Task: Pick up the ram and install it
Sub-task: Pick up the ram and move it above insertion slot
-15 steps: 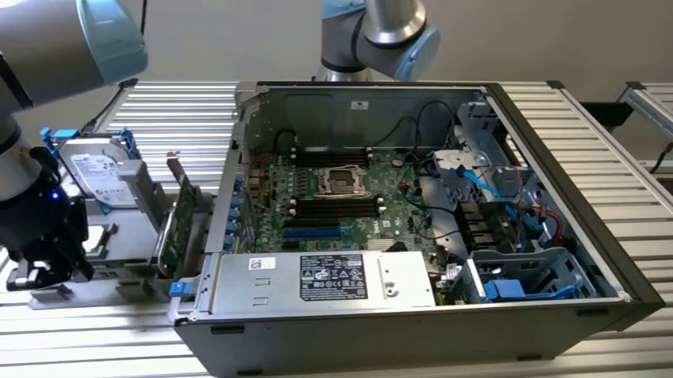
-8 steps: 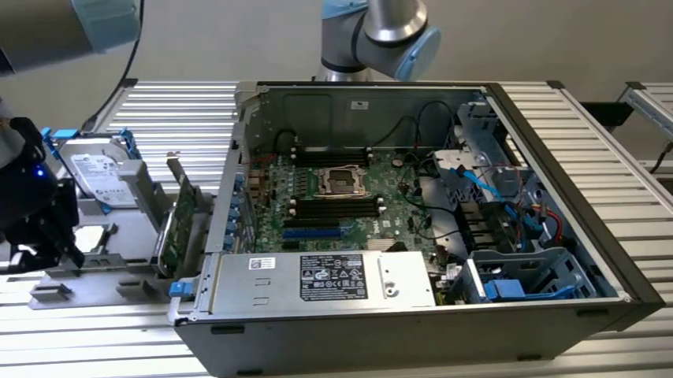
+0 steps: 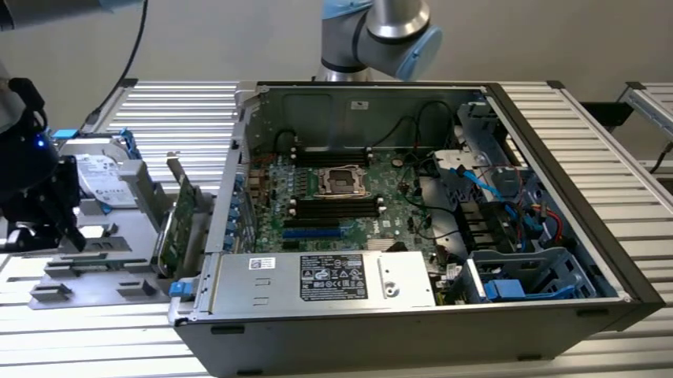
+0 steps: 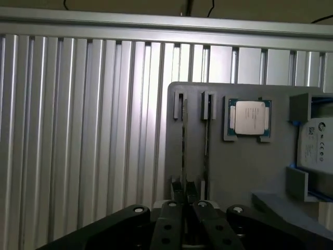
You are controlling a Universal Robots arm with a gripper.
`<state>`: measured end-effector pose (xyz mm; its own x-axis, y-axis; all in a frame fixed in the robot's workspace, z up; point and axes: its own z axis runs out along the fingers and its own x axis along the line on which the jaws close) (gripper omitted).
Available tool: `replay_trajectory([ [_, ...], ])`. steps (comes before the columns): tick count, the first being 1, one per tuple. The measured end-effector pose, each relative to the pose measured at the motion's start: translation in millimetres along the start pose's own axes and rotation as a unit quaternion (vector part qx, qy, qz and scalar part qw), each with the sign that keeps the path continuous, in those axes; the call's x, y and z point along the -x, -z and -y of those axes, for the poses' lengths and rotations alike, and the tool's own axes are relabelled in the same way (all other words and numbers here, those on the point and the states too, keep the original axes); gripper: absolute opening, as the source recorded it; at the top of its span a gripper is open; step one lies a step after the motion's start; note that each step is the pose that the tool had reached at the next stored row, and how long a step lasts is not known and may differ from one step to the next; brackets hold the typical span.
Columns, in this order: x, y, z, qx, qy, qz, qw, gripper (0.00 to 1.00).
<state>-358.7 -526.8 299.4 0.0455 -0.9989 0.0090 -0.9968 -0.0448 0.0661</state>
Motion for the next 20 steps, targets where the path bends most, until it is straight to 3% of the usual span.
replay_trajectory([
  [20, 3.4, 93.6, 66.9, 0.0128, 0.000, -0.0002, 0.9999, 0.14],
])
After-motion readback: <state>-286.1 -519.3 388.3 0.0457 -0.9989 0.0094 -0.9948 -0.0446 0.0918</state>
